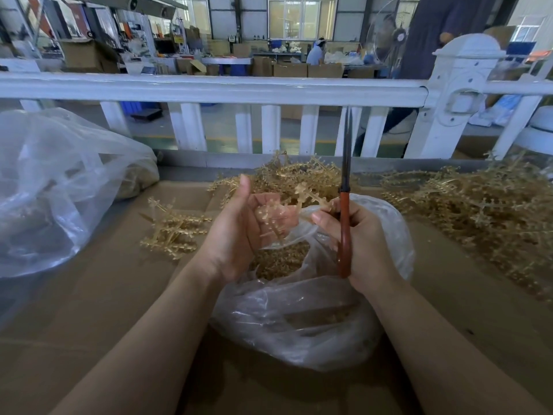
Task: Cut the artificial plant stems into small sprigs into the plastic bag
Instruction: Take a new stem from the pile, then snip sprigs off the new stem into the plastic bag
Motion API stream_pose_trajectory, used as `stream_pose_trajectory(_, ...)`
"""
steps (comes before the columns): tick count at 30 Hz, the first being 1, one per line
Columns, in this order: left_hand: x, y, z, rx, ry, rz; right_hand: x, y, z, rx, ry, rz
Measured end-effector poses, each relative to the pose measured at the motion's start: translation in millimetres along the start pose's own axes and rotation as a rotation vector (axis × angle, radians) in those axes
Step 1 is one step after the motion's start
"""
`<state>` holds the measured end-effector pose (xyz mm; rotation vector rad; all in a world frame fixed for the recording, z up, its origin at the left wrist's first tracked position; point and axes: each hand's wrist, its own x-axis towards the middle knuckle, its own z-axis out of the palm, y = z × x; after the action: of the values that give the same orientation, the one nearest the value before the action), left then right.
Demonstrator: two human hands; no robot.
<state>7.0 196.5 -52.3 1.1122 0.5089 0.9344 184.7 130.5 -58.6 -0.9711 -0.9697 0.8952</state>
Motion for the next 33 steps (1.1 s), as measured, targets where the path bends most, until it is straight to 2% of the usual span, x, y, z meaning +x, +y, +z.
stream_pose_trajectory(5,-3.4,0.3,3.8,0.080,-0.101,-0.097,2.1,-2.3,-2.5,0.146,0.087,0.012)
stream_pose_trajectory(13,-6.6,-5.1,12.0,0.219,-0.073,-0.192,2.6,-0.1,-2.9,0.134,0.126,-0.012)
stream_pose_trajectory(20,-6.4,-5.7,13.9,0.214,-0.089,-0.125,2.0,-2.2,-2.5,0.150,0.123,-0.018)
stream_pose_trajectory(33,-6.2,-8.9,20.5,0.213,0.043,0.057,-1.4,7.6,2.8,-0.187,-0.021,-0.099)
